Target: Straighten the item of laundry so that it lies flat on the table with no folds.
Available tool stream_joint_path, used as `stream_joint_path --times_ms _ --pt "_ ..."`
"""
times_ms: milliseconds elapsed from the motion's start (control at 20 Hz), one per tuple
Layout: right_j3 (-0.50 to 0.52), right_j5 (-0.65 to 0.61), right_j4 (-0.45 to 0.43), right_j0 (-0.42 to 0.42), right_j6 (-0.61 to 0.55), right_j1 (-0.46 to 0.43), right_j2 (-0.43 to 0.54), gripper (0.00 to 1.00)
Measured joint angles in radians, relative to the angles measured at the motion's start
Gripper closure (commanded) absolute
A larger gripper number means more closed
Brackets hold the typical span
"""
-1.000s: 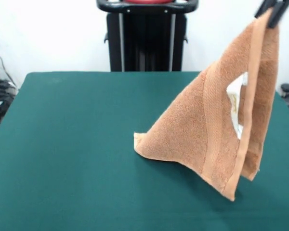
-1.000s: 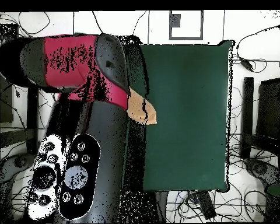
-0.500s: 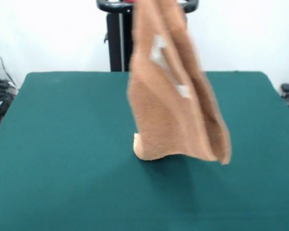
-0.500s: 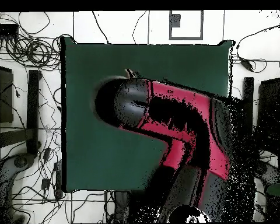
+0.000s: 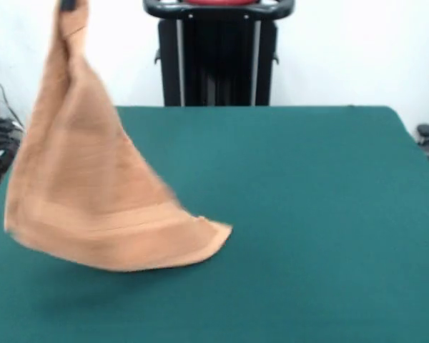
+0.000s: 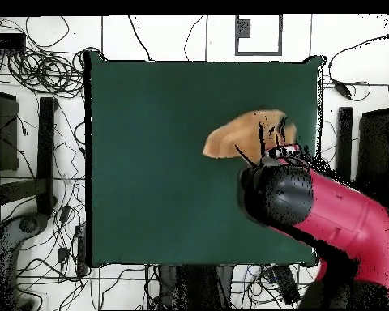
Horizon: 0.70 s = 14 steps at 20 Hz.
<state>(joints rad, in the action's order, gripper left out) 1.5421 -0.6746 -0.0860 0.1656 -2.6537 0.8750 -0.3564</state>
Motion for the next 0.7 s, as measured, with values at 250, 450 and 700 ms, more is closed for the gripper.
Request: stream_joint_path --times_ms 250,450,700 --pt "0.085 0.16 -0.072 0.149 0.063 -0.002 0.124 1.0" --pt "0.114 0.356 -0.175 0.237 0.069 -0.051 0.202 1.0" --pt "0.115 0.558 -0.272 0.247 0.069 -0.124 0.23 1.0"
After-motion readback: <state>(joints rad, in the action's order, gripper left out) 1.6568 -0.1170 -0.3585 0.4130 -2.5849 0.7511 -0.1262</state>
